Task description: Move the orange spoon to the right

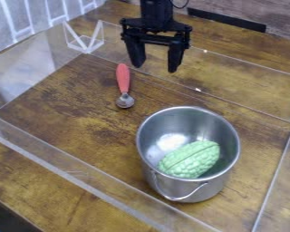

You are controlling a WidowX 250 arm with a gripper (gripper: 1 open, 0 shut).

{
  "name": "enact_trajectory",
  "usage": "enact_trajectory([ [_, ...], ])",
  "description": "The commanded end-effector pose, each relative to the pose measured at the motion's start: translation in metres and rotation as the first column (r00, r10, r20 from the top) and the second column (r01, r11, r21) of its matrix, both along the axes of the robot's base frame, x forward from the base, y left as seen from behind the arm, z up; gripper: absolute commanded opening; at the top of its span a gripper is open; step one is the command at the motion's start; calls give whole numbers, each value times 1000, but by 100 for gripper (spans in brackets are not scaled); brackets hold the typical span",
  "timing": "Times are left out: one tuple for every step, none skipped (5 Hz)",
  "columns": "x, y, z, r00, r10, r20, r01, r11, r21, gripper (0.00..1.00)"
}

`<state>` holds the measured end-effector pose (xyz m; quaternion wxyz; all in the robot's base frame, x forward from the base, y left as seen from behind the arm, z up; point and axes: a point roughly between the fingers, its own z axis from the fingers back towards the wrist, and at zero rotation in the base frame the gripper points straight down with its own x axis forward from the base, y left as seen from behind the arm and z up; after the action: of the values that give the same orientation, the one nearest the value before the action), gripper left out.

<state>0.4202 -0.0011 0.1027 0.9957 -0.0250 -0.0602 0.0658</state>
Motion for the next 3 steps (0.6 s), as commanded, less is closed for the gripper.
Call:
enact_trajectory([
  [0,6,11,999,19,37,-19,1000,14,100],
  [-2,12,-1,999,46,17,-47,999,27,100],
  [-5,22,-12,994,110,11,-110,993,40,100],
])
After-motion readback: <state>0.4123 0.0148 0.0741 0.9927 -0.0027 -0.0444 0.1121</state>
